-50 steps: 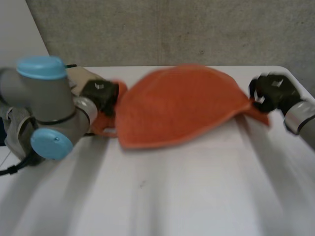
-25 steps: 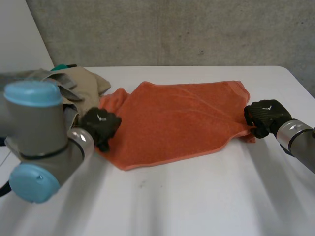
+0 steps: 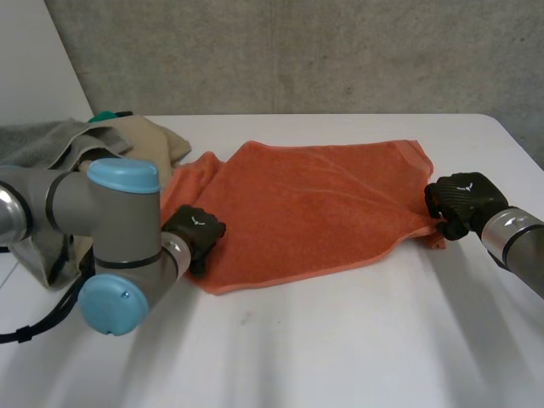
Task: Fold the laundry.
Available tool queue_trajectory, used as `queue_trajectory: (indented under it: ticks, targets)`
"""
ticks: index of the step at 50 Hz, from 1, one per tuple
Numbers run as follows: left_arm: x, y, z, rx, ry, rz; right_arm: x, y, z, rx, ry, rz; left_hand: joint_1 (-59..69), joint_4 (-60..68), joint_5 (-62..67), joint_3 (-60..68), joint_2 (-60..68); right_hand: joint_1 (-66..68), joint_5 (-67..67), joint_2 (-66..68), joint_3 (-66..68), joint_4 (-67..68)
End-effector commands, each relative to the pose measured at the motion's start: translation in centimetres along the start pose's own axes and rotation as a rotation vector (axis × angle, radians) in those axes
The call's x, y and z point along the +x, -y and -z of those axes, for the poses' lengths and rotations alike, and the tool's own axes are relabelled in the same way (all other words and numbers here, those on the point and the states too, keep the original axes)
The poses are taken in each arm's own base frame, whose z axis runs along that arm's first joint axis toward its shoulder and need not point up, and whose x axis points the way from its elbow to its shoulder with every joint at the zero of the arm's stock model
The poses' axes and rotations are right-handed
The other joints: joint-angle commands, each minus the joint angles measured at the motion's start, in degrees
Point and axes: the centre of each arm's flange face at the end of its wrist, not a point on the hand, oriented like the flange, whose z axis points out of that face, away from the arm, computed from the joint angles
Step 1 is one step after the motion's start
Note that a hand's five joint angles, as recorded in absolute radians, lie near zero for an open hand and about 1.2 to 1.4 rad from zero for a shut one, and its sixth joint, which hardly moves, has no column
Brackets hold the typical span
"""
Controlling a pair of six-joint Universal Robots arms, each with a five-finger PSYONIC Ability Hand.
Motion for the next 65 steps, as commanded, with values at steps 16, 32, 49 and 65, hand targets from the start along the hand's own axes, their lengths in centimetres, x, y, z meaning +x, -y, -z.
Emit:
queue_trajectory:
  ticks: [16, 32, 49, 65]
  targets:
    - [-1.3, 4.1, 6.5, 0.157, -0.062, 0.059, 1.6, 3.9, 4.2, -0.048, 0.076, -0.049, -10.4, -8.4, -8.2, -8.2, -8.4, 17.1, 13.5, 12.9, 11.9, 11.5]
    - [2.5, -0.7, 2.7, 0.021, -0.104, 0.008, 1.8, 2.3, 2.8, -0.067, 0.014, -0.055, -14.2, -12.2, -11.9, -12.0, -12.1, 17.1, 13.5, 12.9, 11.9, 11.5]
    - [-0.5, 2.4, 3.6, 0.143, 0.040, 0.057, 2.3, 3.3, 3.7, -0.032, -0.015, -0.051, 23.8, 25.8, 26.1, 26.0, 25.9, 17.1, 13.5, 12.9, 11.9, 11.5]
    - [-2.6, 5.5, 13.8, 0.046, -0.119, -0.020, 2.2, 6.9, 11.8, -0.373, 0.273, 0.231, 23.8, 25.8, 26.1, 26.0, 25.9, 17.1, 13.5, 12.9, 11.9, 11.5]
